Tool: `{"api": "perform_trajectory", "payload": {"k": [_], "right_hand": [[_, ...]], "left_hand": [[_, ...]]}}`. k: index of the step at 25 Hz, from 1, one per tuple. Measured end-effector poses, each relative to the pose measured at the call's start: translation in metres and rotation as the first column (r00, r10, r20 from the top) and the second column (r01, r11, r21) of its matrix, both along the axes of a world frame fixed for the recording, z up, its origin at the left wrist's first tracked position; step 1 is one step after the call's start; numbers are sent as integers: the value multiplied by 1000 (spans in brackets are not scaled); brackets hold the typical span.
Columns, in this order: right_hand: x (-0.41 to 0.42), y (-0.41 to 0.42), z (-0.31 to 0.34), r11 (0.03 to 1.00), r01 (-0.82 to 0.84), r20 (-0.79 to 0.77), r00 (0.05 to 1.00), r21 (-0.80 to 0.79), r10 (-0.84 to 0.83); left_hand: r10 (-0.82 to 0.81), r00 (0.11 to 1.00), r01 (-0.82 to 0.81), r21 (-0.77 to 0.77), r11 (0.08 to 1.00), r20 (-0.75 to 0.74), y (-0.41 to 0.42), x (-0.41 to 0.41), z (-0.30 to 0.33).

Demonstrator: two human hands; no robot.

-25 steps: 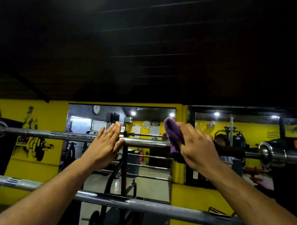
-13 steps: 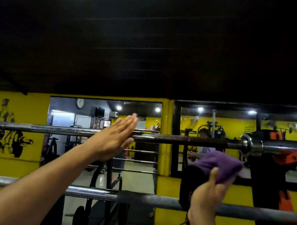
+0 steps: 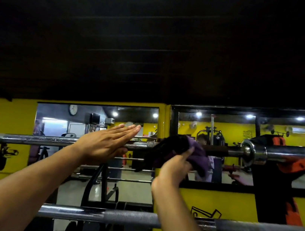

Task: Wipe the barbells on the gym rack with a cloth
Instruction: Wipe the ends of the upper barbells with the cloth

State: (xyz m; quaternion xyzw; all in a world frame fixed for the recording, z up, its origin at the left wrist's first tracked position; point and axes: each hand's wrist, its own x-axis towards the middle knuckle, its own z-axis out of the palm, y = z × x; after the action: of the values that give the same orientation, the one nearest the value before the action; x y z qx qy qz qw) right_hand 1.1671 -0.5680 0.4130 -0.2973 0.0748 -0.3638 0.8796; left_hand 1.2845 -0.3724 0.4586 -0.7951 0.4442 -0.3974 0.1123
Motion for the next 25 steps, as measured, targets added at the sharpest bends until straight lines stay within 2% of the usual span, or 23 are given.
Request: {"api": "perform_trajectory", "payload": {"k": [2, 4, 7, 10, 15, 18, 22, 25], "right_hand": [[7, 12, -4, 997, -62, -46, 997, -41, 60], [-2, 5, -4, 997, -70, -34, 997, -18, 69], [-11, -40, 0, 993, 59, 21, 998, 101, -62], [-7, -57, 3, 987, 83, 30, 996, 138, -88], [9, 8, 0, 998, -58, 35, 998, 30, 57], [7, 5, -4, 998, -66, 15, 998, -2, 66], [-4, -55, 2, 992, 39, 4, 999, 117, -40], [-9, -60, 5, 988, 54, 22, 998, 145, -57]], "left_hand": [[-3, 1000, 3, -29, 1000, -7, -1, -3, 0], [6, 1000, -5, -56, 998, 8, -1, -2, 0], [14, 1000, -12, -88, 996, 24, -2, -2, -3], [-1, 1000, 4, -106, 994, 27, -2, -1, -5], [21, 1000, -21, -104, 994, -4, -3, 1, -4], [28, 999, -29, -107, 994, -16, -2, -1, -4], [29, 999, -30, -106, 994, -13, -1, 1, -5], [25, 1000, -25, -104, 994, 0, -2, 5, -5]]}}
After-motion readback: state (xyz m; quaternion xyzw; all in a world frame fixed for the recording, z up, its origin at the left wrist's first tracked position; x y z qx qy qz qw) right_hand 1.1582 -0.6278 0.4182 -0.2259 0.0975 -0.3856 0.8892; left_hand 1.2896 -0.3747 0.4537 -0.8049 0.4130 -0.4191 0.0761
